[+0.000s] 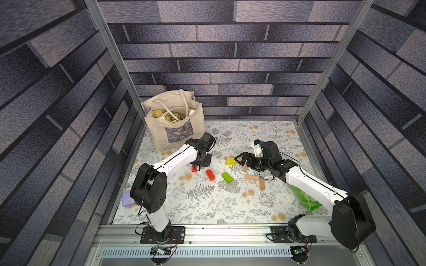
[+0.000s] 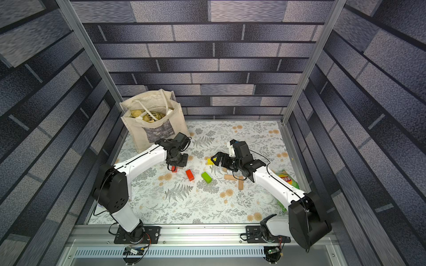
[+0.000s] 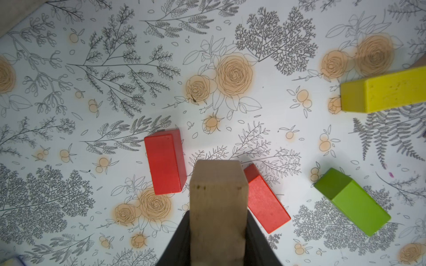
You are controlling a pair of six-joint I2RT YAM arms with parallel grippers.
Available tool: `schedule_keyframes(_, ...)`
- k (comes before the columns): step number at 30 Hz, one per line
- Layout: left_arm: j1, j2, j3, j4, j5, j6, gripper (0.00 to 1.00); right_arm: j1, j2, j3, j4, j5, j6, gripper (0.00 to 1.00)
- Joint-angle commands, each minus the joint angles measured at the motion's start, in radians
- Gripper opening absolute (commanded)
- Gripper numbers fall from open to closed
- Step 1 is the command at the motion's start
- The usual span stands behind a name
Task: Assemble the letter k with building blocks
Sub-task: Assemble the building block at the center of the board.
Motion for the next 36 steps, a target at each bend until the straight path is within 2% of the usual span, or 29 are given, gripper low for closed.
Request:
schedule_keyframes(1,0.005,-0.054,-0.001,-0.079,-0.016,-0.063,0.24,0.011,0.023,0.043,-0.025,-0.027,0.021,1.0)
schedule_keyframes(15,-0.001,-0.197,-0.242,0.031,-0.037,-0.122,0.25,0.07,0.086,-0.032,0.148,-0.002,0.063,1.0)
schedule_keyframes(25,0.025,-0.274,-0.372,0.085,-0.024,-0.128,0.27,0.153,0.028,-0.092,0.167,0.05,0.116,1.0)
schedule_keyframes(36,0.082,-0.269,-0.434,0.152,0.031,-0.096,0.28,0.23,-0.019,-0.16,0.227,0.084,0.204,1.0)
